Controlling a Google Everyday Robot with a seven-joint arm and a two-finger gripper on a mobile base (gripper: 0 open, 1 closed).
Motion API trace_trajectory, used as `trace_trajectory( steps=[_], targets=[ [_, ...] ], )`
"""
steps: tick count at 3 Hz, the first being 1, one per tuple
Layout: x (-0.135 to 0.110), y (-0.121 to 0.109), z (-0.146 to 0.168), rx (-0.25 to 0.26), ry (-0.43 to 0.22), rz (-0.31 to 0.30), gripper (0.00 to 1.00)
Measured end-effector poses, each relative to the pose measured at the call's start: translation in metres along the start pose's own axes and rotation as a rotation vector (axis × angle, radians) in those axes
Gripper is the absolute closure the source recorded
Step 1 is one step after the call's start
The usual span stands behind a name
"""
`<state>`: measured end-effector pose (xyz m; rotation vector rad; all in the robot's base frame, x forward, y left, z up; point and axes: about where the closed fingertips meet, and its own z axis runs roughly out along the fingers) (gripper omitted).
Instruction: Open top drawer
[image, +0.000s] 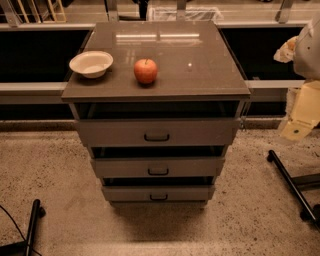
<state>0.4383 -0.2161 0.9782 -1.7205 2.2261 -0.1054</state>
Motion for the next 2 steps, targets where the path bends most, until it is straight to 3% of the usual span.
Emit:
trace_trajectory(
  steps=[2],
  targets=[
    [0.0017,-0.001,-0.0059,0.026,-0.022,0.029,0.0]
  ],
)
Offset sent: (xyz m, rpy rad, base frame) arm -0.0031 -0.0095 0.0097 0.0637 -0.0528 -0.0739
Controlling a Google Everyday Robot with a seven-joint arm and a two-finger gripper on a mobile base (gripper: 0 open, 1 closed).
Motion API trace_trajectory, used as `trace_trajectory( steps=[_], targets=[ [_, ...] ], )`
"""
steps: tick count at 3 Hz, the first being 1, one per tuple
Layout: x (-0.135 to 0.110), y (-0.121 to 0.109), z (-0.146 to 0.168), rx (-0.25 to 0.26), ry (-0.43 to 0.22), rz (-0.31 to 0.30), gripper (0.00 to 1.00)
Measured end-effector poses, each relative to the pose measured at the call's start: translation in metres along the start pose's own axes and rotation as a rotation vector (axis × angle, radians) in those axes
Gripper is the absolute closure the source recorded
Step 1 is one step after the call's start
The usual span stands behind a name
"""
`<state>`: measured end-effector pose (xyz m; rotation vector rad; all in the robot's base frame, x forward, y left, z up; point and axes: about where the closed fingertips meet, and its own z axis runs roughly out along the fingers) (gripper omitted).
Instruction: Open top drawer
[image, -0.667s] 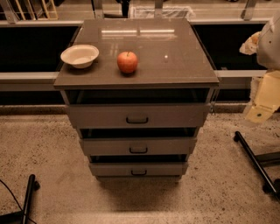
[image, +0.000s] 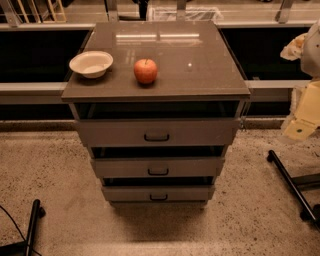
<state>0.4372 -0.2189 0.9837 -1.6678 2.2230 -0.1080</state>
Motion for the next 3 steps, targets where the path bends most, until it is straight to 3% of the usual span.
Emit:
trace_trajectory(
  steps=[1,2,3],
  targets=[
    [0.011,0.0,0.017,0.02,-0.091,0.033,0.0],
    [0.013,-0.001,0.079,-0.009,-0.259,0.033,0.0],
    [0.003,-0.008,0.153,-0.046,-0.438,-0.007,0.0]
  ],
)
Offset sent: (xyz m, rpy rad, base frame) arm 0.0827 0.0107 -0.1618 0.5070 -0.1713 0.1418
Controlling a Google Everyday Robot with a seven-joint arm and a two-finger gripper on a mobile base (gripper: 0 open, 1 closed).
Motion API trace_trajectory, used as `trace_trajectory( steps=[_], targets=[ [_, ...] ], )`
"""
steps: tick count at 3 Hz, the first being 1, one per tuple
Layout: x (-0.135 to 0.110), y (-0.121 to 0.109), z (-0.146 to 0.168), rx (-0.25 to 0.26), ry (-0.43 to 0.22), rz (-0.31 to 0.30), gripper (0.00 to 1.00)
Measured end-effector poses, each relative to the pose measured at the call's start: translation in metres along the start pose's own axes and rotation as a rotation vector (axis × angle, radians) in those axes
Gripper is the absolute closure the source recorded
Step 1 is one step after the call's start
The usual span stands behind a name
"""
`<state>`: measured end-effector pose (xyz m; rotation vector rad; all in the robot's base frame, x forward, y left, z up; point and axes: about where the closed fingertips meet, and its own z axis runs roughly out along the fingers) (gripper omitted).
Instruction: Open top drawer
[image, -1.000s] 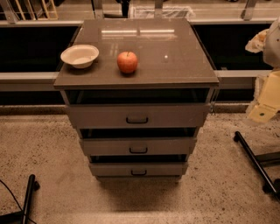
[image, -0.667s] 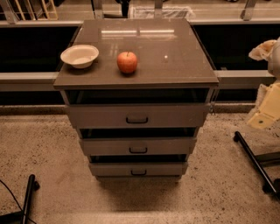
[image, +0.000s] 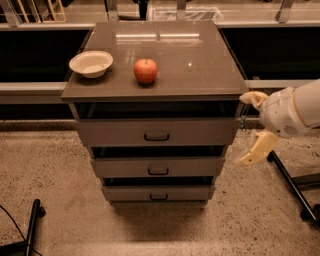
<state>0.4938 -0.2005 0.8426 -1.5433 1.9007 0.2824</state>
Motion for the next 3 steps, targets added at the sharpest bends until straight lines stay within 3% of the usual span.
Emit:
trace_trajectory(
  steps=[1,3],
  targets=[
    [0.013,-0.002,0.034,-0.034,-0.068,-0.156,0.0],
    [0.012,-0.003,0.044,-0.058,-0.051,-0.204,0.0]
  ],
)
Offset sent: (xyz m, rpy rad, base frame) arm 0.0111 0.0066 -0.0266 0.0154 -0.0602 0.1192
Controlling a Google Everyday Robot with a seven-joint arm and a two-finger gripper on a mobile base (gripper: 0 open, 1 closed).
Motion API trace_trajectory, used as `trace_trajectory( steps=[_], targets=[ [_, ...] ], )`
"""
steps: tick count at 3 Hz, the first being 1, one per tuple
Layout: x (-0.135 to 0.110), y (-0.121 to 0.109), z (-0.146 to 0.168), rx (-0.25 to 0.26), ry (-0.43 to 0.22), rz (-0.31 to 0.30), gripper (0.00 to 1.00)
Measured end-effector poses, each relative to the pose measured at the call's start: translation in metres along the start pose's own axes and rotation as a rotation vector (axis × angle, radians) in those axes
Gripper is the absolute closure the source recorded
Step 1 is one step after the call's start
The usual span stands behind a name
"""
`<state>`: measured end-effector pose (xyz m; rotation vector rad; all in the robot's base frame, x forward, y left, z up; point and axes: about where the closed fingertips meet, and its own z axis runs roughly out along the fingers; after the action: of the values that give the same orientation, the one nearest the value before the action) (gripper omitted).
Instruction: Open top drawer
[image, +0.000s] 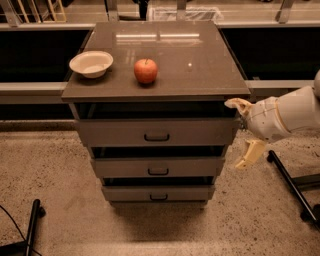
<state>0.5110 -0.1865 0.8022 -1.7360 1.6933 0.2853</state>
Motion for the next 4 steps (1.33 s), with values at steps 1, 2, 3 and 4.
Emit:
trace_trajectory(
  steps=[1,2,3,4],
  targets=[
    [0.034,-0.005,0.046,-0.079,0.051,-0.086,0.0],
    [0.066,-0.009,0.071,-0.113,0.056,-0.085,0.0],
    [0.082,-0.02,0.083,-0.091,0.065,-0.102,0.0],
    [0.091,-0.04,0.1,-0.048,0.079,-0.13,0.0]
  ],
)
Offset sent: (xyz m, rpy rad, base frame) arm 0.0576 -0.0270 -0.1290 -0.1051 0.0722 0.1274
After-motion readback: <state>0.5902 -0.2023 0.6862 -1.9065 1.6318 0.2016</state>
